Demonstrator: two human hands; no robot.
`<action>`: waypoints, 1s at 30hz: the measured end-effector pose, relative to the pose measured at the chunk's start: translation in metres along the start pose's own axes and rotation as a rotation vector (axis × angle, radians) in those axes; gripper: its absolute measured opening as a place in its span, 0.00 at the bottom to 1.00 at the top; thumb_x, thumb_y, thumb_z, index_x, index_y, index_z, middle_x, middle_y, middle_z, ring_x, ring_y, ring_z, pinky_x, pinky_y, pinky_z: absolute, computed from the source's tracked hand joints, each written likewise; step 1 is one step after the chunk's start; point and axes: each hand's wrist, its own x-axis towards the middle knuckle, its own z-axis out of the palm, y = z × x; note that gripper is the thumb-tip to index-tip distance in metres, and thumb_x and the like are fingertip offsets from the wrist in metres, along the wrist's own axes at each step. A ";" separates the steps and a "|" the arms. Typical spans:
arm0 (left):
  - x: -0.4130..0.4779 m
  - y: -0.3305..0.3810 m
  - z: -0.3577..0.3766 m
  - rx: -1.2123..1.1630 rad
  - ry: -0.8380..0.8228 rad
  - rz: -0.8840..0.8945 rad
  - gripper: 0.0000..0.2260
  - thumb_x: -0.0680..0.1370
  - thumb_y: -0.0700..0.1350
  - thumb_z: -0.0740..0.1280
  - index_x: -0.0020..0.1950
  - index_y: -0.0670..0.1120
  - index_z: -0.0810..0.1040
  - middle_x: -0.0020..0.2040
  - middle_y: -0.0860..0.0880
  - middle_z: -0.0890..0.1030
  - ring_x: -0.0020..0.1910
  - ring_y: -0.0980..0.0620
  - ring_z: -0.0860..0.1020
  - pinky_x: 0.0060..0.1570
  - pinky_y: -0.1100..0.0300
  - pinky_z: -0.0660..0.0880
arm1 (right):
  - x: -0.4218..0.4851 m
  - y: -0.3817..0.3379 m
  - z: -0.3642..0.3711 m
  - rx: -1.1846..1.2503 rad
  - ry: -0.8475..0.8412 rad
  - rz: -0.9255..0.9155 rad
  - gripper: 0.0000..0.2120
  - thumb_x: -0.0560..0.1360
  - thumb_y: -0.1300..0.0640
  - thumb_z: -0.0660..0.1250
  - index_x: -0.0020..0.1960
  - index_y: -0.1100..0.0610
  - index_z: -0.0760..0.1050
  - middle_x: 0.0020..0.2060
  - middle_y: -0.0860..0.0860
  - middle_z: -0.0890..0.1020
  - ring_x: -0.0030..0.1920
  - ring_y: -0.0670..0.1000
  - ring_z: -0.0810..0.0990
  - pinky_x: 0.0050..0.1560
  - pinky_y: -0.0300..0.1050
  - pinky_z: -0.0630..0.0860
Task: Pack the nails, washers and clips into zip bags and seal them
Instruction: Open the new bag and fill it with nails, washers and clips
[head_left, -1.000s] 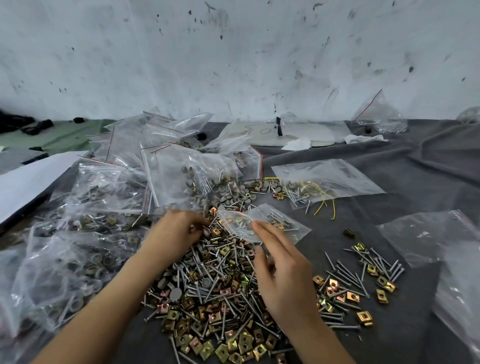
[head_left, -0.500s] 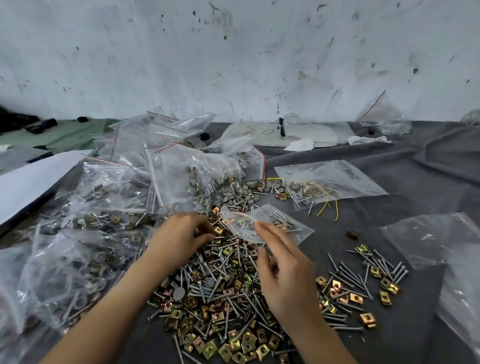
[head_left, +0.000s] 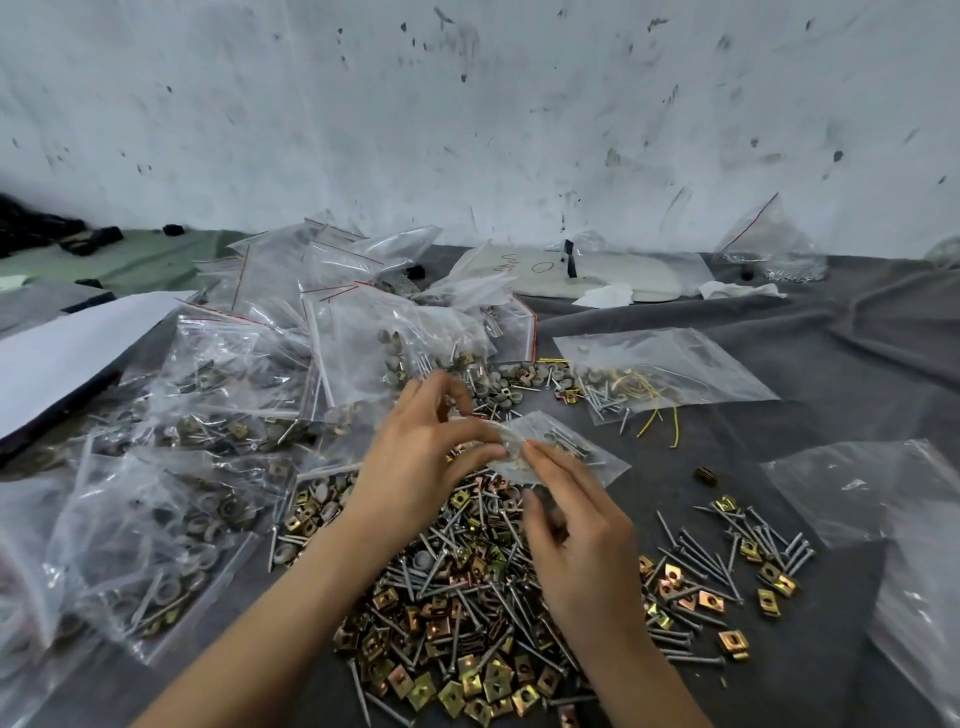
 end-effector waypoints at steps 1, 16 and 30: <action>0.001 0.000 0.002 0.032 -0.050 -0.007 0.18 0.72 0.59 0.64 0.47 0.48 0.85 0.54 0.49 0.75 0.52 0.51 0.71 0.51 0.56 0.72 | 0.001 0.001 0.000 -0.004 0.025 -0.008 0.18 0.72 0.68 0.69 0.62 0.61 0.77 0.57 0.50 0.80 0.46 0.45 0.81 0.49 0.32 0.76; 0.028 0.018 -0.027 -0.343 -0.094 0.081 0.26 0.70 0.38 0.74 0.62 0.59 0.72 0.40 0.58 0.84 0.42 0.67 0.80 0.46 0.76 0.71 | 0.046 0.001 -0.066 -0.457 0.071 -0.142 0.10 0.68 0.51 0.74 0.47 0.52 0.84 0.42 0.44 0.83 0.44 0.53 0.73 0.40 0.48 0.72; 0.021 0.044 -0.036 -0.389 -0.149 0.140 0.36 0.71 0.41 0.75 0.71 0.64 0.63 0.41 0.63 0.83 0.44 0.67 0.80 0.50 0.73 0.73 | 0.058 -0.015 -0.085 -0.131 -0.269 -0.085 0.05 0.67 0.57 0.75 0.39 0.49 0.81 0.36 0.35 0.77 0.50 0.46 0.69 0.51 0.50 0.70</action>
